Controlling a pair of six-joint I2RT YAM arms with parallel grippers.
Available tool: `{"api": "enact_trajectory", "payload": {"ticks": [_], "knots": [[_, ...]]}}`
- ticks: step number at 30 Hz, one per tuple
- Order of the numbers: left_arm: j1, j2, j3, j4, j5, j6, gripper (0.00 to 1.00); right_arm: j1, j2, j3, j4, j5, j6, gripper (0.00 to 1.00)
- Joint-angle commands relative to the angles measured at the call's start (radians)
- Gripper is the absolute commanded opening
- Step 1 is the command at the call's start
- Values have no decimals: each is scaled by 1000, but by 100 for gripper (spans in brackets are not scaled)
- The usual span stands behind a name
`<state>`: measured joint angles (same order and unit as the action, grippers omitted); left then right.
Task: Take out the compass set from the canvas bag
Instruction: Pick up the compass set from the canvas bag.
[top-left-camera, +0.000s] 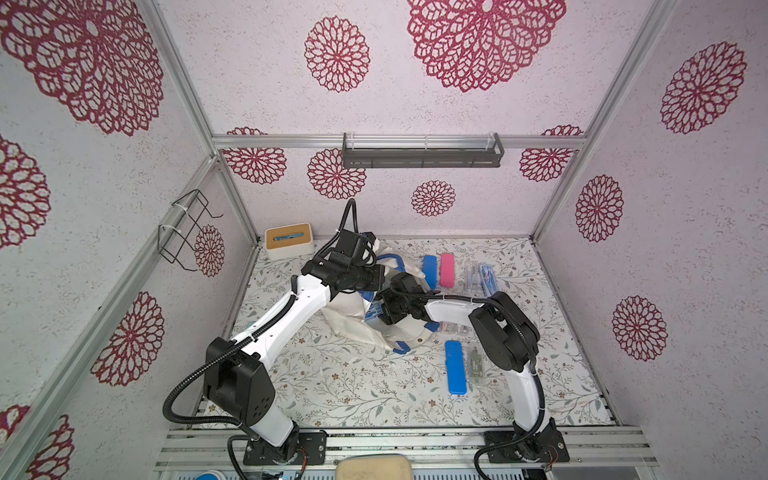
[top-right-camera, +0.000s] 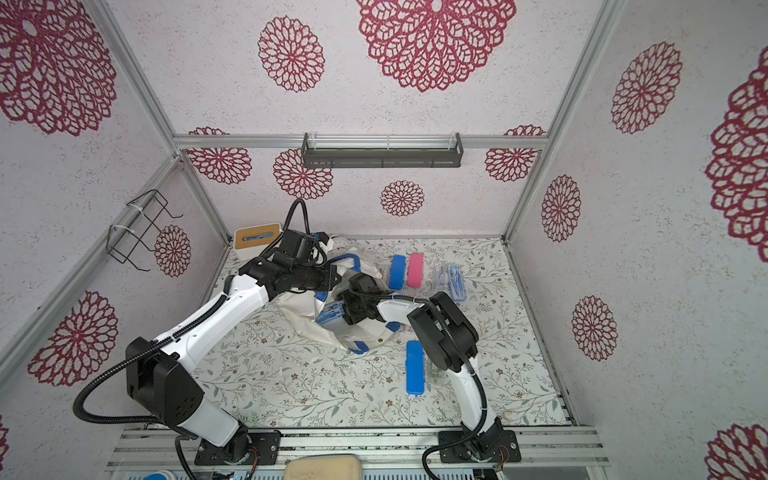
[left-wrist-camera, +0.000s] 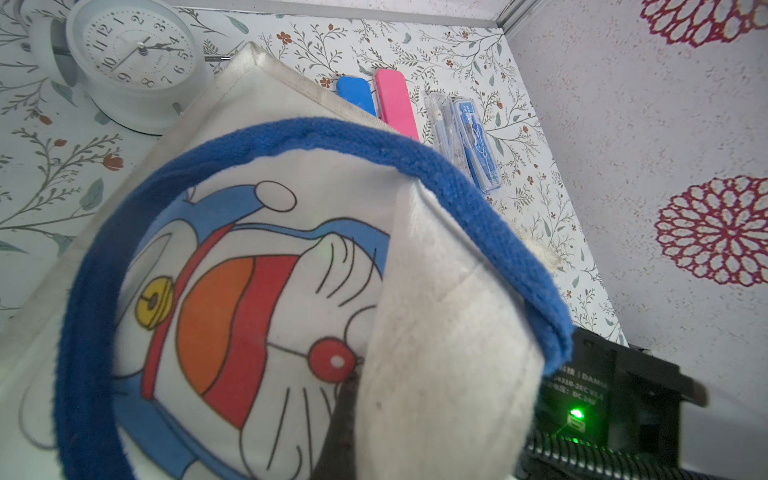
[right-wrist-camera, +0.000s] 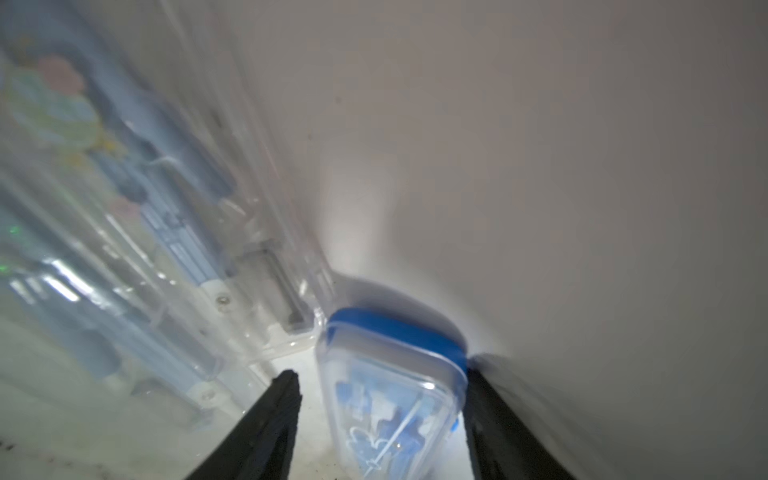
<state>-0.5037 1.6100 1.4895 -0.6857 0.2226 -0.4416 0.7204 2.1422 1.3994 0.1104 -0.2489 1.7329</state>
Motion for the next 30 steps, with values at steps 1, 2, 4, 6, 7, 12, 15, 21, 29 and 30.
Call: {"api": "enact_trajectory", "payload": {"ticks": [1, 2, 4, 6, 7, 12, 15, 21, 29, 30], "knots": [[-18, -48, 8, 52, 42, -28, 0, 4, 38, 9, -5, 5, 26, 56], [-18, -49, 8, 52, 39, -29, 0, 4, 38, 6, -5, 6, 25, 53], [-18, -53, 6, 49, 28, -28, 0, 4, 34, 1, 4, 11, 20, 48], [-18, -57, 3, 50, 16, -24, 0, 2, 33, 6, 6, 11, 9, 45], [-18, -58, 2, 49, 7, -21, 0, 2, 32, 14, 6, 10, -1, 43], [6, -56, 2, 31, -39, -30, 0, 1, 15, 56, -25, 9, -65, 38], [37, -49, 7, 12, -64, -49, 0, 2, -18, 77, -53, 15, -111, 37], [96, -34, 20, -6, -123, -59, 0, 2, -108, 116, -136, 23, -217, 37], [143, -15, 19, 1, -124, -58, 0, -7, -217, 176, -322, 85, -393, 37], [144, -16, 14, 8, -125, -58, 0, -8, -225, 190, -346, 102, -419, 37]]}}
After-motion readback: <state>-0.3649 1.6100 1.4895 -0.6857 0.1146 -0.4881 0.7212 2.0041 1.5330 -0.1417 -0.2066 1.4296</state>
